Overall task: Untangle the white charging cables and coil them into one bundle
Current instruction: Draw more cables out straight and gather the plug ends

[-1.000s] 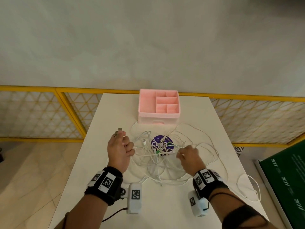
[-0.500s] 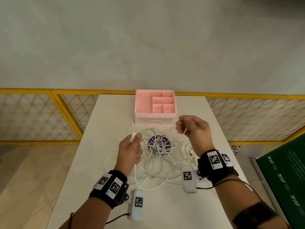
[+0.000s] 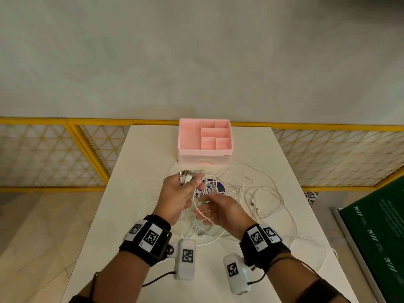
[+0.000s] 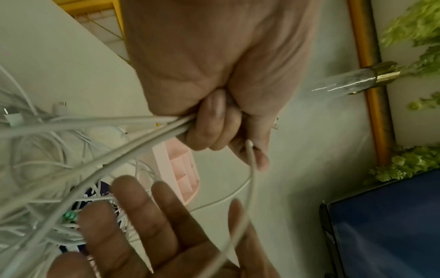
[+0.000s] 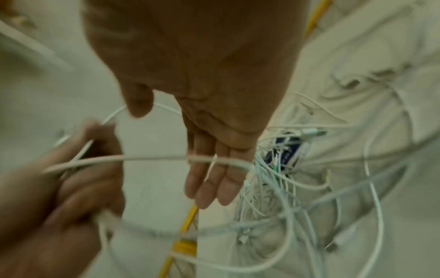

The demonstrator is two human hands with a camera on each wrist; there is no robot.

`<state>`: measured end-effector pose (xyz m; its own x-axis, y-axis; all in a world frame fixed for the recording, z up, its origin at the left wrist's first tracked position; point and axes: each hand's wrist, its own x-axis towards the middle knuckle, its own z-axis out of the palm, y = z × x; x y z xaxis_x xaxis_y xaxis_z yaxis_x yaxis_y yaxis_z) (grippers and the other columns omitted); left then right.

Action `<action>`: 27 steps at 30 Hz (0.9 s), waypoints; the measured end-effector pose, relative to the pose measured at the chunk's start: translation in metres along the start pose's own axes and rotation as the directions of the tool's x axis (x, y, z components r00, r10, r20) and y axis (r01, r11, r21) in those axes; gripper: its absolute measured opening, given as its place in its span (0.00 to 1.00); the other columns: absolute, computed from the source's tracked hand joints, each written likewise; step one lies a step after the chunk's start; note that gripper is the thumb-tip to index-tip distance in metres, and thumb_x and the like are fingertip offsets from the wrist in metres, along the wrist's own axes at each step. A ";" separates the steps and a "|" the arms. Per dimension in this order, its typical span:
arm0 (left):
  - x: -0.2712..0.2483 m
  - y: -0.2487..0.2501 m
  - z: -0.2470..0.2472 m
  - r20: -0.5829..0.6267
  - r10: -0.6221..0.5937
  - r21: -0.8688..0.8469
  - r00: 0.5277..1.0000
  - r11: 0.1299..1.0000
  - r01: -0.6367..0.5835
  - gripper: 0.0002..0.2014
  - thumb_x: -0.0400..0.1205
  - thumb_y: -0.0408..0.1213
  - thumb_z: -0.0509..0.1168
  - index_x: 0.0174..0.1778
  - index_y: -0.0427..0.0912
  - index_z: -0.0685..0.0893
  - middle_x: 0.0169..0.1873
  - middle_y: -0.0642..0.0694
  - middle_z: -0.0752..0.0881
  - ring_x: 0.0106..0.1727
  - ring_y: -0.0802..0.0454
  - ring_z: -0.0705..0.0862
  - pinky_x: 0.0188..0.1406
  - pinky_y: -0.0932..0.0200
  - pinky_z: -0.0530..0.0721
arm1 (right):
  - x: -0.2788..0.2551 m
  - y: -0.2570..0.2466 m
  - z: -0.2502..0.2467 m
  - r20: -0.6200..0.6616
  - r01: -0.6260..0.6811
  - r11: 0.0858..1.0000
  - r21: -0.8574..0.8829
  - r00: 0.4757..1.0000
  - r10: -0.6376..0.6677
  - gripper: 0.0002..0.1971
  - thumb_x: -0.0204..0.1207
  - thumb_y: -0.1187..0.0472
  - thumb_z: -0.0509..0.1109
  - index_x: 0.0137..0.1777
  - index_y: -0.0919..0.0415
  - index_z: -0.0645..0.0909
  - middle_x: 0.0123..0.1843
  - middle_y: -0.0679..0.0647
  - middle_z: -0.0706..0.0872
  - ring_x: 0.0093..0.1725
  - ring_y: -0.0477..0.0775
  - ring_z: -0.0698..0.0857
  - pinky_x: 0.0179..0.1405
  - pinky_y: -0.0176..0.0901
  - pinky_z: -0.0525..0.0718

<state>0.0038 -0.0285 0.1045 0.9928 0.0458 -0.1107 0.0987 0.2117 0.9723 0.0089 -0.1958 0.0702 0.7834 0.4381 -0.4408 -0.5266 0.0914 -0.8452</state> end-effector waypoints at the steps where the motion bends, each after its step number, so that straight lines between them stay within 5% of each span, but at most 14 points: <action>1: -0.001 -0.001 0.000 0.020 0.008 0.015 1.000 1.000 -0.009 0.06 0.85 0.31 0.68 0.51 0.31 0.88 0.34 0.40 0.86 0.17 0.59 0.61 0.18 0.67 0.58 | 0.005 0.000 -0.004 0.000 -0.033 0.989 0.144 0.999 0.033 0.22 0.86 0.46 0.58 0.63 0.65 0.80 0.54 0.67 0.90 0.52 0.66 0.87 0.50 0.54 0.81; 4: -0.008 -0.008 -0.001 0.094 -0.018 0.100 0.995 0.995 0.008 0.06 0.83 0.35 0.71 0.45 0.37 0.90 0.34 0.32 0.84 0.18 0.56 0.62 0.19 0.66 0.59 | 0.020 -0.017 -0.020 -0.124 0.102 0.871 0.480 0.991 -0.047 0.25 0.88 0.44 0.53 0.65 0.67 0.75 0.62 0.70 0.87 0.54 0.68 0.87 0.59 0.62 0.82; 6: -0.013 -0.016 -0.004 0.112 -0.079 0.163 0.991 0.985 0.060 0.07 0.82 0.37 0.73 0.40 0.39 0.90 0.37 0.27 0.85 0.18 0.56 0.63 0.19 0.66 0.60 | 0.028 -0.041 -0.028 -0.255 0.195 0.825 0.530 0.965 -0.064 0.21 0.90 0.48 0.53 0.60 0.68 0.75 0.58 0.70 0.89 0.50 0.66 0.90 0.52 0.57 0.87; 10: -0.024 -0.026 -0.012 0.138 -0.213 0.186 0.967 0.965 0.185 0.07 0.83 0.33 0.71 0.50 0.31 0.87 0.34 0.38 0.87 0.17 0.60 0.64 0.17 0.67 0.61 | 0.039 -0.080 -0.035 -0.427 0.159 0.904 0.396 0.904 0.028 0.16 0.90 0.59 0.55 0.44 0.68 0.76 0.34 0.63 0.89 0.28 0.58 0.89 0.29 0.46 0.88; 14: -0.032 -0.024 -0.024 0.288 -0.296 0.256 0.911 0.940 0.224 0.06 0.83 0.33 0.71 0.50 0.32 0.87 0.34 0.39 0.88 0.19 0.58 0.60 0.19 0.66 0.58 | 0.043 -0.092 -0.048 -0.544 0.090 0.986 0.139 0.839 0.000 0.13 0.88 0.63 0.59 0.43 0.66 0.79 0.24 0.56 0.79 0.18 0.51 0.75 0.17 0.37 0.74; 17: -0.031 -0.024 -0.029 0.260 -0.294 0.295 0.920 0.931 0.214 0.05 0.83 0.35 0.72 0.50 0.36 0.88 0.37 0.40 0.91 0.19 0.57 0.60 0.19 0.66 0.60 | 0.034 -0.101 -0.045 -0.467 0.121 0.985 -0.120 0.869 -0.164 0.16 0.86 0.57 0.62 0.44 0.66 0.86 0.26 0.52 0.69 0.20 0.48 0.63 0.17 0.35 0.60; 20: -0.023 -0.023 -0.027 0.111 -0.244 0.291 0.963 0.935 0.203 0.07 0.83 0.41 0.71 0.51 0.41 0.89 0.46 0.42 0.94 0.19 0.58 0.62 0.18 0.67 0.62 | 0.018 -0.120 -0.027 -0.288 0.356 0.897 -0.263 0.858 -0.425 0.15 0.85 0.59 0.64 0.42 0.65 0.88 0.26 0.53 0.66 0.23 0.50 0.59 0.21 0.36 0.55; 24: -0.010 -0.017 -0.021 -0.001 -0.196 0.042 0.981 0.980 0.196 0.11 0.86 0.40 0.67 0.57 0.37 0.87 0.53 0.38 0.92 0.20 0.59 0.60 0.17 0.67 0.60 | -0.004 -0.139 -0.010 -0.133 0.569 0.805 -0.169 0.796 -0.591 0.15 0.86 0.62 0.62 0.44 0.68 0.87 0.27 0.56 0.67 0.25 0.51 0.58 0.23 0.37 0.54; 27: -0.001 -0.008 -0.012 0.018 -0.182 -0.039 0.983 0.982 0.182 0.16 0.87 0.43 0.65 0.61 0.33 0.85 0.55 0.37 0.92 0.20 0.60 0.60 0.16 0.67 0.60 | -0.015 -0.131 0.001 -0.003 0.587 0.802 -0.110 0.807 -0.591 0.13 0.81 0.61 0.64 0.44 0.67 0.88 0.26 0.57 0.70 0.24 0.50 0.59 0.24 0.40 0.52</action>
<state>0.0007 -0.0185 0.0941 0.9594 -0.0111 -0.2817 0.2752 0.2546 0.9271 0.0657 -0.2138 0.1878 0.9443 0.2965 0.1430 0.0738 0.2325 -0.9698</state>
